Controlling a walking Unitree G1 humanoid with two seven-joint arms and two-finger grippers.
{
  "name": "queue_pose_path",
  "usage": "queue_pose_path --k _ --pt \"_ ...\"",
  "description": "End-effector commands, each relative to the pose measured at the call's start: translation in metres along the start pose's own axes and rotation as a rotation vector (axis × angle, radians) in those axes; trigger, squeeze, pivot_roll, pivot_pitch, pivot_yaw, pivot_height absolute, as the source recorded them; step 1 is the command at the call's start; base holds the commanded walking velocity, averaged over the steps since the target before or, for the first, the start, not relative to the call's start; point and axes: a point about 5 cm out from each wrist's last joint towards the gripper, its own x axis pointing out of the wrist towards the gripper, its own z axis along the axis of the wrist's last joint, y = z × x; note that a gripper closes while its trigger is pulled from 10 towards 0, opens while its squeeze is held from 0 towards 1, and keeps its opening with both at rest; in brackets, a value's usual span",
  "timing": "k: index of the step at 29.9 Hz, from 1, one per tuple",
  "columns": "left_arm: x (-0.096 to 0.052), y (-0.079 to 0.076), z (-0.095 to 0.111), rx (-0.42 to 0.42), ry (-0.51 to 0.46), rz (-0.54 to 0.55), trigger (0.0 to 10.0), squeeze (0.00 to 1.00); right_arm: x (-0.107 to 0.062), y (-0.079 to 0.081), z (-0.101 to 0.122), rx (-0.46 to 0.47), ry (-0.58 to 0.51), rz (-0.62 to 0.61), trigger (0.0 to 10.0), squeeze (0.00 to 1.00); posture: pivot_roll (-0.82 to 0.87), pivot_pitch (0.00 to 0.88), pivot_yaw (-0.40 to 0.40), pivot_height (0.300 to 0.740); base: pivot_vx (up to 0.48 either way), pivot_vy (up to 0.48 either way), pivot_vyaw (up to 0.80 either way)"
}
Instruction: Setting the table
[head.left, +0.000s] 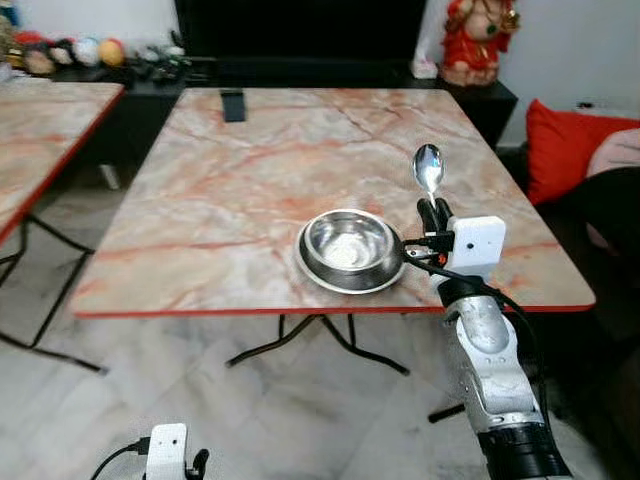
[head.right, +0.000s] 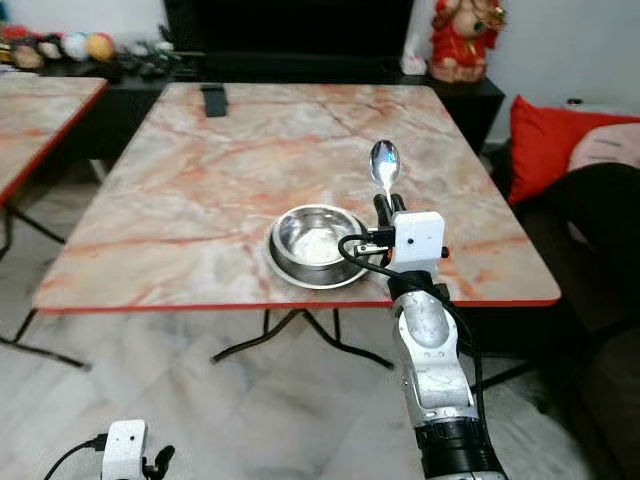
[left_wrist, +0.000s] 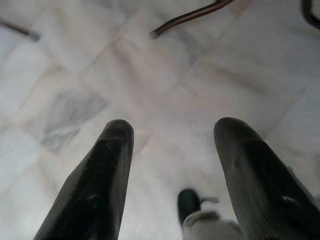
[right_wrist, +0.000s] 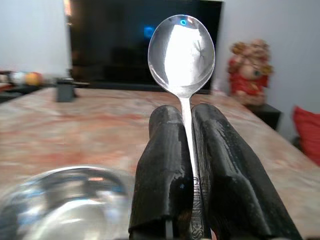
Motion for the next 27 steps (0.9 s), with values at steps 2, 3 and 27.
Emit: queue_pose_path --k 2,3,27 --pt "0.001 -0.007 0.002 -0.018 -0.012 -0.015 10.0 0.0 0.0 -0.009 0.0 -0.006 0.008 -0.026 10.0 0.0 -0.1 0.0 -0.032 0.719 0.345 0.0 0.0" --pt "0.001 -0.007 0.002 -0.018 -0.012 -0.015 10.0 0.0 0.0 -0.009 0.0 -0.006 0.008 -0.026 10.0 0.0 -0.1 0.0 -0.032 0.719 0.345 0.0 0.0" --pt "0.001 -0.007 0.002 -0.014 -0.005 -0.009 10.0 0.0 0.001 -0.021 -0.012 0.076 0.217 -0.07 10.0 0.0 -0.12 0.021 -0.033 0.719 0.113 0.0 0.0"
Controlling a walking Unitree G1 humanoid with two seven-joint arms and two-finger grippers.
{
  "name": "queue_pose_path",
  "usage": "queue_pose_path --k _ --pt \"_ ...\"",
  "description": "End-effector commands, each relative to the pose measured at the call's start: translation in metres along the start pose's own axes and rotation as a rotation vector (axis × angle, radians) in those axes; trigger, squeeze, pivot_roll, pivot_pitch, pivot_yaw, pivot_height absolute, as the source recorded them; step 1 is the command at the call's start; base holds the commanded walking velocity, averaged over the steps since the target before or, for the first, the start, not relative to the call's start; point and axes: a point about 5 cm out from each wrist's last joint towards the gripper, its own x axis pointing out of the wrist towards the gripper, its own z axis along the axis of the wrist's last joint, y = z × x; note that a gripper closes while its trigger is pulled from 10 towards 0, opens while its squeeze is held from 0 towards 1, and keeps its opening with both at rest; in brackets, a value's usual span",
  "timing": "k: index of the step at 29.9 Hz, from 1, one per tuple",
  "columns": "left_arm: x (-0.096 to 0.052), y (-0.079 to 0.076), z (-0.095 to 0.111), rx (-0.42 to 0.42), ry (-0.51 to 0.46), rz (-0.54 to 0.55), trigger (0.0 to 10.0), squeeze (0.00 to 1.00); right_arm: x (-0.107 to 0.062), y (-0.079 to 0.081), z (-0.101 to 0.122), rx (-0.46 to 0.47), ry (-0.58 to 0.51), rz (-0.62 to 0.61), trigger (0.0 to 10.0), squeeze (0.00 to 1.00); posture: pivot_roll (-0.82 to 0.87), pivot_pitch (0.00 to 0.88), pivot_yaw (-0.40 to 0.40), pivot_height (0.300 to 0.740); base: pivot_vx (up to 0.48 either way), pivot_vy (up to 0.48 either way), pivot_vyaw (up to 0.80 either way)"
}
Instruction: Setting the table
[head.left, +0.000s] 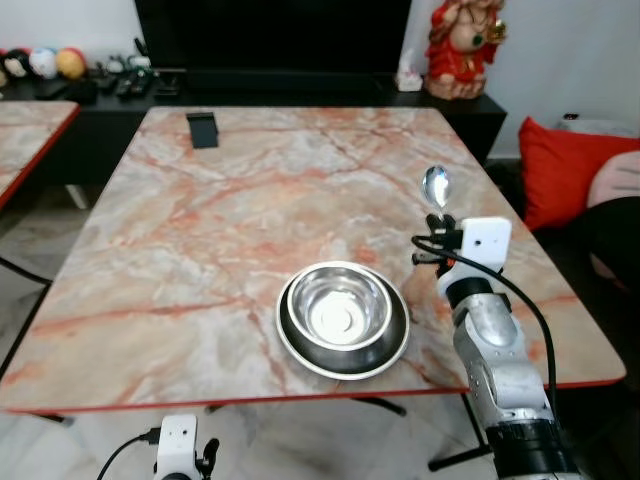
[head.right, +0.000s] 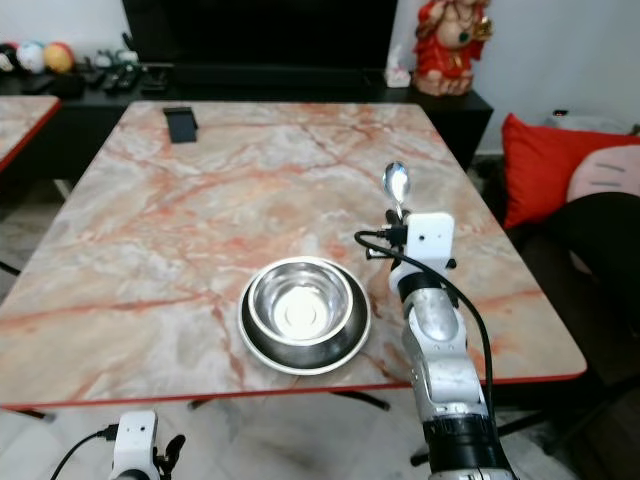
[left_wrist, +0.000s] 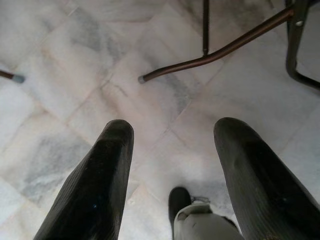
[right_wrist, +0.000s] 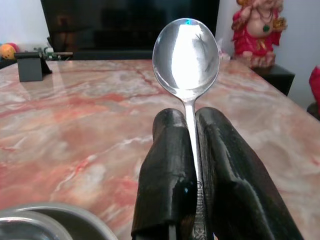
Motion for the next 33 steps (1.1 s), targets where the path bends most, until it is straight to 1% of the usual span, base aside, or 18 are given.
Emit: queue_pose_path --k 1,3,4,5,6,7,10,12,16,18,20,22,26,33 --pt "-0.001 -0.001 -0.005 -0.009 0.021 0.002 10.0 0.0 0.0 -0.011 0.005 0.001 0.019 -0.033 10.0 0.0 -0.12 0.021 -0.033 0.719 0.0 0.0 0.0" --pt "-0.001 -0.001 -0.005 -0.009 0.021 0.001 10.0 0.0 0.001 -0.013 0.004 -0.006 0.031 -0.04 10.0 0.0 -0.12 0.027 -0.036 0.719 0.0 0.0 0.0" --pt "-0.001 -0.002 -0.005 -0.01 0.022 0.0 10.0 0.0 0.001 -0.015 0.001 -0.022 0.068 -0.052 10.0 0.0 -0.13 0.033 -0.037 0.719 0.0 0.0 0.0" --pt "-0.001 -0.002 -0.005 -0.01 0.023 0.0 10.0 0.0 0.0 -0.017 -0.001 -0.018 0.086 -0.061 10.0 0.0 -0.13 0.033 -0.038 0.719 0.0 0.0 0.0" --pt "-0.002 -0.002 -0.006 -0.011 0.027 0.0 10.0 0.0 0.0 -0.019 -0.003 0.007 0.109 -0.069 10.0 0.0 -0.13 0.033 -0.038 0.719 0.0 0.0 0.0" --pt "-0.002 -0.002 -0.006 -0.011 0.028 0.0 10.0 0.0 0.0 -0.019 -0.003 0.014 0.113 -0.069 10.0 0.0 -0.13 0.033 -0.038 0.719 0.0 0.0 0.0" --pt "-0.002 -0.002 -0.008 -0.012 0.036 0.001 10.0 0.0 -0.002 -0.022 -0.004 -0.011 0.15 -0.075 10.0 0.0 -0.13 0.038 -0.04 0.719 0.0 0.0 0.0" --pt "-0.002 -0.002 -0.007 -0.011 0.036 0.0 10.0 0.0 -0.003 -0.022 -0.009 -0.009 0.182 -0.073 10.0 0.0 -0.13 0.041 -0.039 0.719 0.0 0.0 0.0" --pt "-0.001 -0.002 -0.007 -0.014 0.034 0.0 10.0 0.0 -0.006 -0.017 -0.016 0.024 0.233 -0.043 10.0 0.0 -0.13 0.054 -0.039 0.719 0.0 0.0 0.0" --pt "-0.002 -0.002 -0.007 -0.012 0.036 0.0 10.0 0.0 -0.008 -0.014 -0.019 0.021 0.253 -0.023 10.0 0.0 -0.13 0.055 -0.037 0.719 0.0 0.0 0.0" --pt "-0.002 -0.001 -0.007 -0.01 0.037 0.0 10.0 0.0 -0.01 -0.012 -0.026 0.001 0.296 -0.009 10.0 0.0 -0.13 0.058 -0.036 0.719 0.0 0.0 0.0" --pt "-0.002 0.0 -0.007 -0.009 0.037 0.0 10.0 0.0 -0.012 -0.012 -0.031 0.002 0.322 -0.004 10.0 0.0 -0.12 0.076 -0.034 0.719 0.0 0.0 0.0" --pt "-0.001 0.001 -0.007 -0.008 0.037 0.001 10.0 0.0 -0.013 -0.009 -0.035 0.027 0.335 0.009 10.0 0.0 -0.12 0.076 -0.031 0.719 0.0 0.0 0.0" --pt "-0.001 0.002 -0.006 -0.005 0.04 0.002 10.0 0.0 -0.015 -0.008 -0.044 0.014 0.371 0.012 10.0 0.0 -0.12 0.086 -0.029 0.719 0.0 0.0 0.0"
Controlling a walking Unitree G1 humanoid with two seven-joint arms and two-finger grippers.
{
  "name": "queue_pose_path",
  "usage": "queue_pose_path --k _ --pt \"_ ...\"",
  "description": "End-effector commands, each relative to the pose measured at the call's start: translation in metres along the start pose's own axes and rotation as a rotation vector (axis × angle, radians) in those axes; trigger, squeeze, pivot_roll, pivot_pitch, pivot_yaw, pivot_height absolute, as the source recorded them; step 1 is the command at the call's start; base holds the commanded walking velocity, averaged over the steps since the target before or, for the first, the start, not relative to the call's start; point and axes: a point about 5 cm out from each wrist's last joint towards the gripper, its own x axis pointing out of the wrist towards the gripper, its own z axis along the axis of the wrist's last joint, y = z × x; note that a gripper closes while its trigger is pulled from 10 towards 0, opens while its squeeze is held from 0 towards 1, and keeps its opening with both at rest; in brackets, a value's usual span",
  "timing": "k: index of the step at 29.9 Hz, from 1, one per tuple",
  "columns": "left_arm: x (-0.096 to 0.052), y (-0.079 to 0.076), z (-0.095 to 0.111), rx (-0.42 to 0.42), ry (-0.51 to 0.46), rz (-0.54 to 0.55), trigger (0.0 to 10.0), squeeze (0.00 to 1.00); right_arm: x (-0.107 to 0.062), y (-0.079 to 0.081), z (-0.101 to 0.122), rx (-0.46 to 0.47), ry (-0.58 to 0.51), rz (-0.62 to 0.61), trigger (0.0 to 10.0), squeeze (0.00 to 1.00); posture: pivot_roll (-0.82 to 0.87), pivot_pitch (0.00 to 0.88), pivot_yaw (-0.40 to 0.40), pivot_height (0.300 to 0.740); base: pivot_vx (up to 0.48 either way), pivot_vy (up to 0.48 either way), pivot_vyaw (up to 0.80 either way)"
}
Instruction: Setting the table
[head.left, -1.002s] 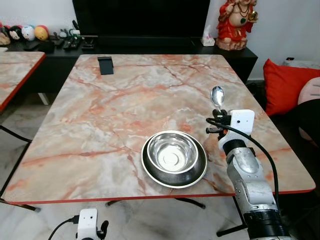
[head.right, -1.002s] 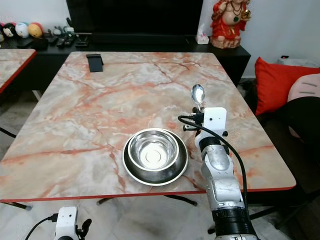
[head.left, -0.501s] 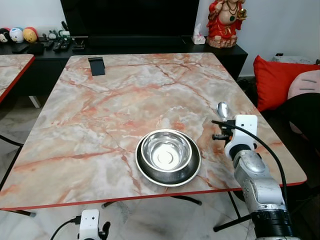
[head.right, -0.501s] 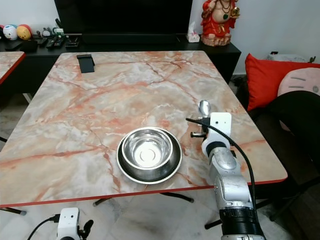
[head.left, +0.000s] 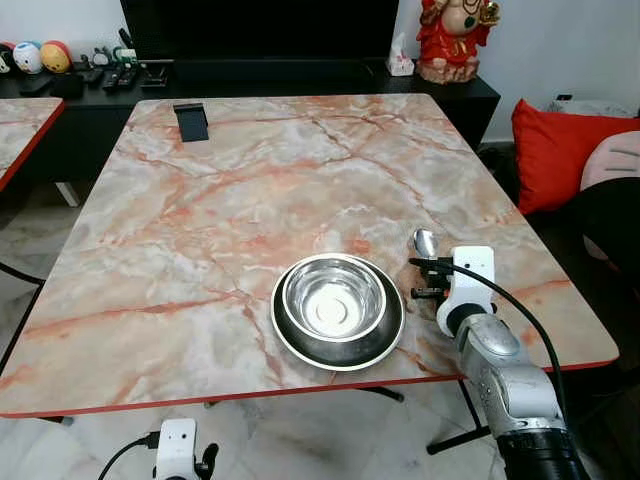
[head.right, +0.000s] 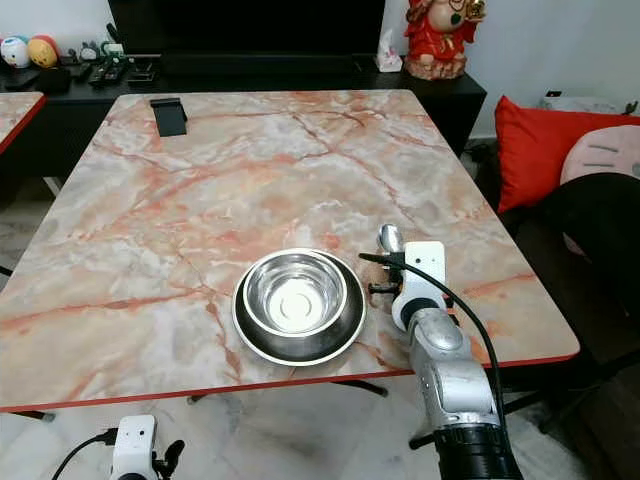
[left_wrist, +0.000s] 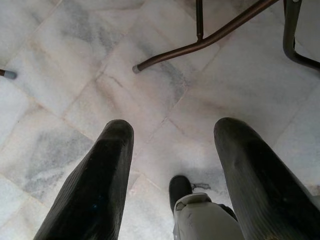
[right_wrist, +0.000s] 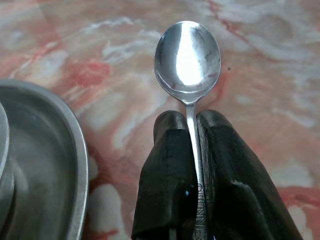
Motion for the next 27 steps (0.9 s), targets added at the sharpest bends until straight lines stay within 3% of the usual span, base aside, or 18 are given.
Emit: queue_pose_path --k 1,12,27 --pt "-0.001 0.002 -0.004 -0.005 0.026 0.004 10.0 0.0 0.0 -0.002 -0.006 0.004 0.019 -0.006 10.0 0.0 -0.12 0.087 -0.029 0.719 0.0 0.0 0.0" --pt "-0.001 -0.001 -0.006 -0.006 0.034 0.003 10.0 0.0 0.003 -0.002 -0.016 -0.006 0.035 0.018 10.0 0.0 -0.11 0.088 -0.03 0.719 0.0 0.0 0.0" --pt "-0.002 0.007 -0.005 -0.005 0.034 0.01 10.0 0.0 0.004 0.001 -0.016 0.004 -0.033 0.069 10.0 0.0 -0.11 0.091 -0.027 0.719 0.0 0.0 0.0"
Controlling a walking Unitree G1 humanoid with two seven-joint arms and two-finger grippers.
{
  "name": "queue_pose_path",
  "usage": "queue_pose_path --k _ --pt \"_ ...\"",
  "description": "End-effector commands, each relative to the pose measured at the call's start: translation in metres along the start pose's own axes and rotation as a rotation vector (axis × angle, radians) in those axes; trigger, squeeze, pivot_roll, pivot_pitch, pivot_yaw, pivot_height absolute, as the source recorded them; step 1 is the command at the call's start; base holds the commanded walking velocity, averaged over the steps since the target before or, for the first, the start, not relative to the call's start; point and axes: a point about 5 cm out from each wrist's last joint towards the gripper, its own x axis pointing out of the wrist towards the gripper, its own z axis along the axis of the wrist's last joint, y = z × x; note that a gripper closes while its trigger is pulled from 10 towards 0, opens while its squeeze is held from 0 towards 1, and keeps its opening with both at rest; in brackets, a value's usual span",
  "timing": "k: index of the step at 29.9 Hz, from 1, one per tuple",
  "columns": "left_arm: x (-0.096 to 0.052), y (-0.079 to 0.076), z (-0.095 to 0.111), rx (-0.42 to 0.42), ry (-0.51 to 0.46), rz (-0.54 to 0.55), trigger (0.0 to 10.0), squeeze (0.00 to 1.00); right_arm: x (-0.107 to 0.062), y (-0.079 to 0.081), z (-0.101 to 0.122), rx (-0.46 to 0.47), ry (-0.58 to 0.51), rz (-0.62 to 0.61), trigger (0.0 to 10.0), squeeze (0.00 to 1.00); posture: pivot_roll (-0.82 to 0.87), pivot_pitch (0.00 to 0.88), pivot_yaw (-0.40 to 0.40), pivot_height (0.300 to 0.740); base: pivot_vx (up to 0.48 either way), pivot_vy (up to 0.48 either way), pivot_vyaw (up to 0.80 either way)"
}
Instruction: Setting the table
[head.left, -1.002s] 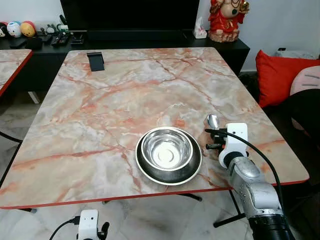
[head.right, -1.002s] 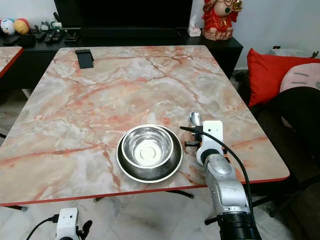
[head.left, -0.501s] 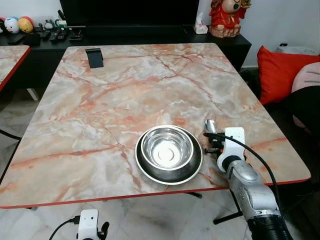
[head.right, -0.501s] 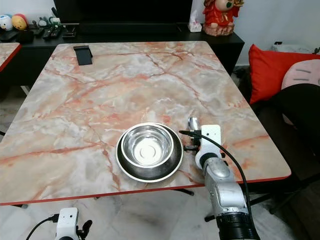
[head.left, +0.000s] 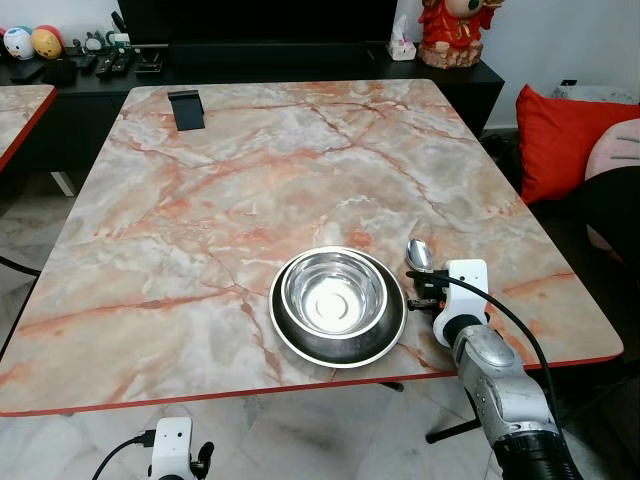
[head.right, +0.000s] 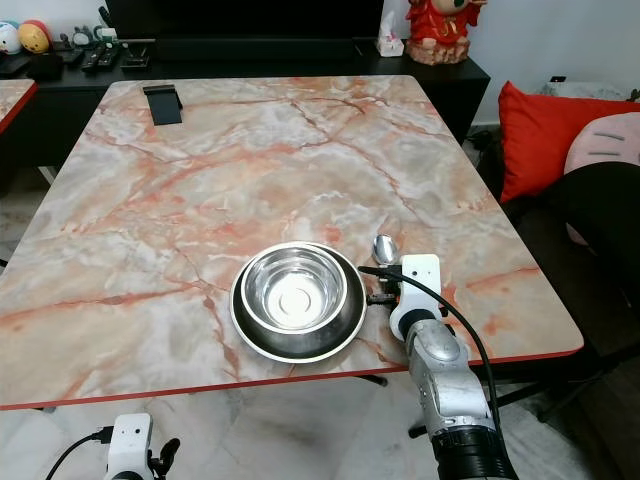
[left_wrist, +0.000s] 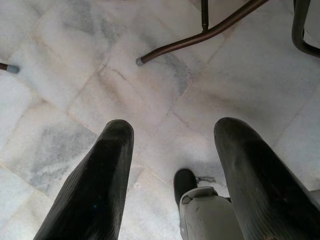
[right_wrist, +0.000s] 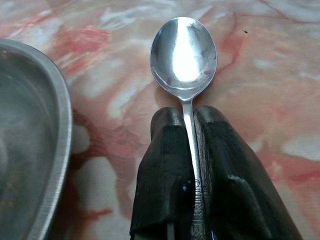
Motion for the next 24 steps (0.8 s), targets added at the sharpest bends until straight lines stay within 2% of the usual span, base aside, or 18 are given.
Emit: queue_pose_path --k 1,11,24 --pt "-0.002 0.001 -0.008 -0.011 0.037 0.002 10.0 0.0 -0.001 0.001 -0.002 -0.003 -0.009 0.013 10.0 0.0 -0.11 0.09 -0.027 0.719 0.0 0.0 0.0" --pt "-0.001 -0.002 -0.007 -0.012 0.041 -0.002 10.0 0.0 -0.002 0.005 -0.003 -0.002 -0.029 0.039 10.0 0.0 -0.11 0.086 -0.028 0.719 0.0 0.0 0.0" --pt "-0.002 0.002 -0.007 -0.013 0.043 0.002 10.0 0.0 -0.002 0.006 -0.015 0.001 -0.006 0.039 10.0 0.0 -0.11 0.09 -0.029 0.719 0.0 0.0 0.0"
